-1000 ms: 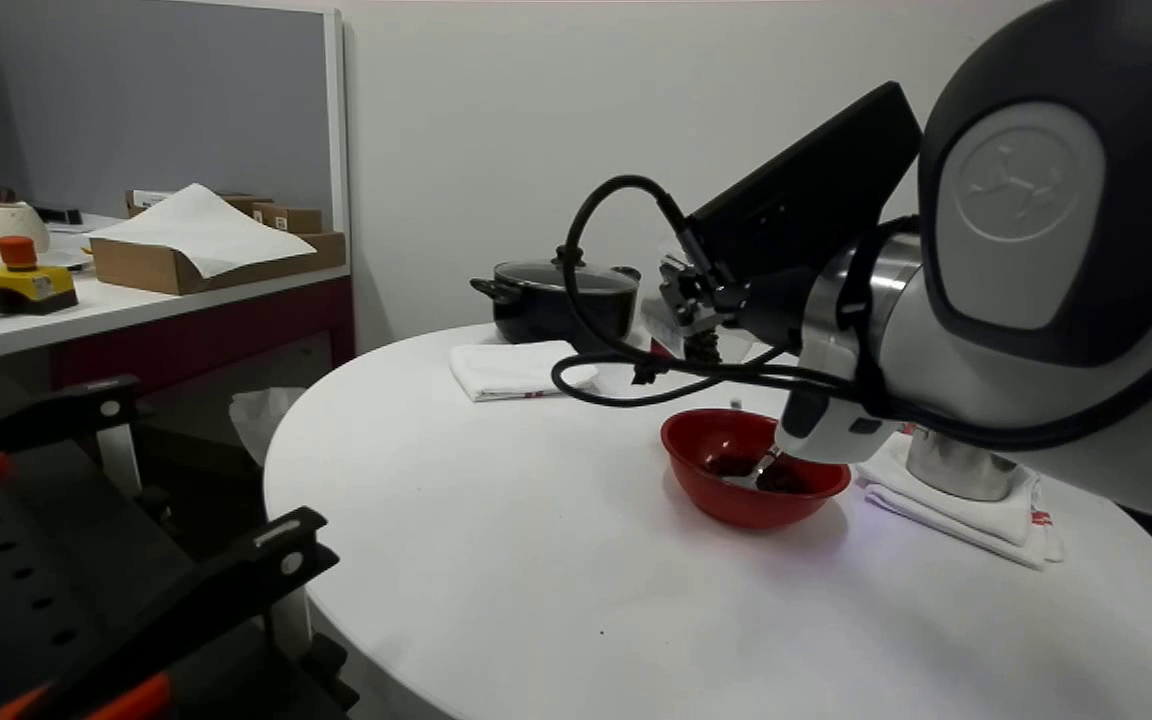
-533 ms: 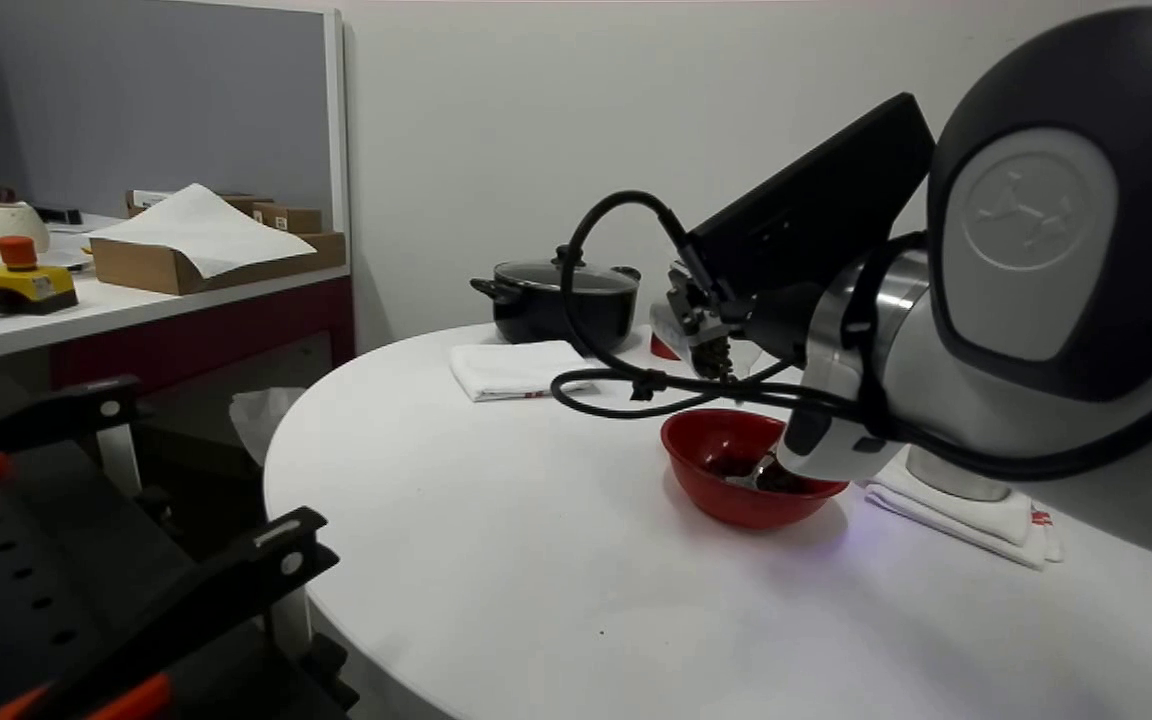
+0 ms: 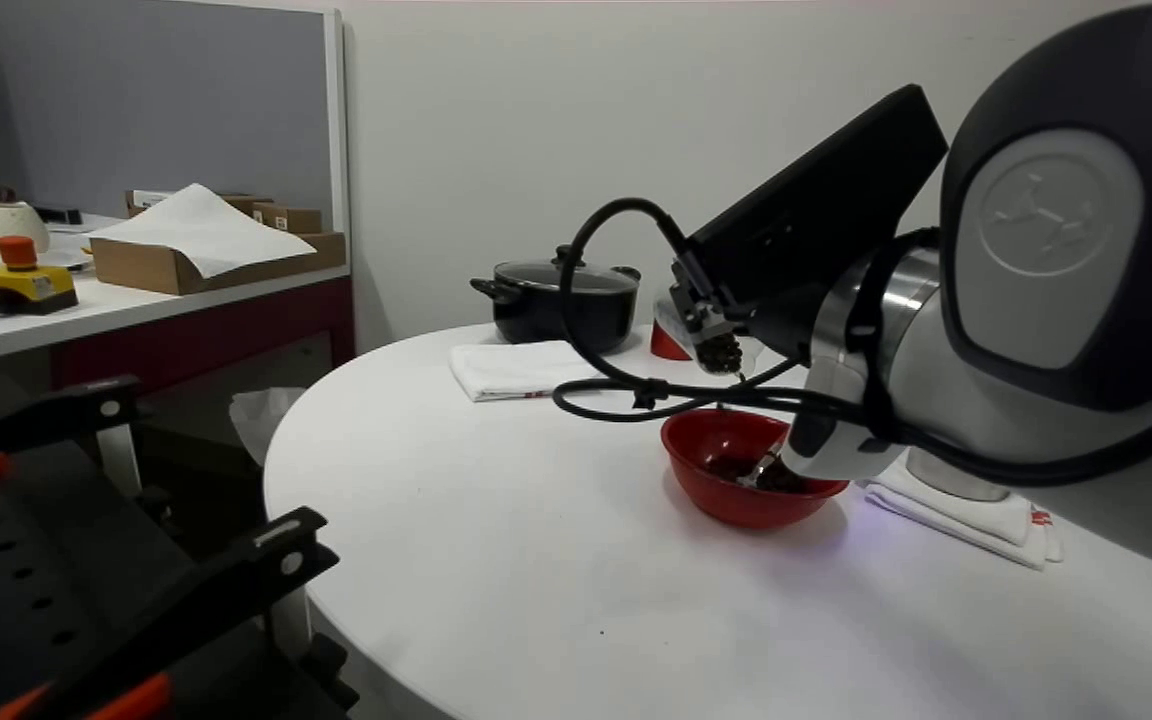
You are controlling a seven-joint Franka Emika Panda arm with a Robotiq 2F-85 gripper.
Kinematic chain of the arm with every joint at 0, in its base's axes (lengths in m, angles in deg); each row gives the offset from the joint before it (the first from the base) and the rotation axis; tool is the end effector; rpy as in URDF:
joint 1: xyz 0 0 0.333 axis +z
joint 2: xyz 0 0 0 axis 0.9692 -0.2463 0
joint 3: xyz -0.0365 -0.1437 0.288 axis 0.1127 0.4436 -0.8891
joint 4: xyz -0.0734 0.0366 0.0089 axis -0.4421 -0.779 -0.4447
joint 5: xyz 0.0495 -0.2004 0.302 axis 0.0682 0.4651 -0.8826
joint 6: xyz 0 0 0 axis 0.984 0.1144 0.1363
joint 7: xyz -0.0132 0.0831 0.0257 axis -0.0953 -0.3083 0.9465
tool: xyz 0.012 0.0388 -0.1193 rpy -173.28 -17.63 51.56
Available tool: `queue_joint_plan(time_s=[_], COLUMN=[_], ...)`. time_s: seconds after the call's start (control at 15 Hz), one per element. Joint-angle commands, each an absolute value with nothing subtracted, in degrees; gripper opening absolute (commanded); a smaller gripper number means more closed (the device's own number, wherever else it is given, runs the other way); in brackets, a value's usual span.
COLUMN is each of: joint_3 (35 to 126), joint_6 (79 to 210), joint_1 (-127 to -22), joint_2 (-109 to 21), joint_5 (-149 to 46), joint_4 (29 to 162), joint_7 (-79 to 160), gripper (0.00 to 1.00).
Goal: Pour some of the things in the jug into the bowl
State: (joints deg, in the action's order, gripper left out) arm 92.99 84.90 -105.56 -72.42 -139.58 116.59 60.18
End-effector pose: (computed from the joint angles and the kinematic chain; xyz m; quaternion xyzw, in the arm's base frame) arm 0.4467 -0.2577 0.1319 -0.5140 0.4813 0.1376 0.6966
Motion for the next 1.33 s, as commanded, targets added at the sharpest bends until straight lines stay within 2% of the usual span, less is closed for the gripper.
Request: queue_joint_plan(time_s=[0.0,1.27], joint_3=[93.8,94.2], joint_6=[82.3,78.1], joint_1=[-105.9,-106.5], joint_2=[-73.5,-74.6], joint_5=[-141.4,-143.8], joint_4=[116.0,116.4], joint_7=[62.0,65.3], gripper=[0.06,0.06])
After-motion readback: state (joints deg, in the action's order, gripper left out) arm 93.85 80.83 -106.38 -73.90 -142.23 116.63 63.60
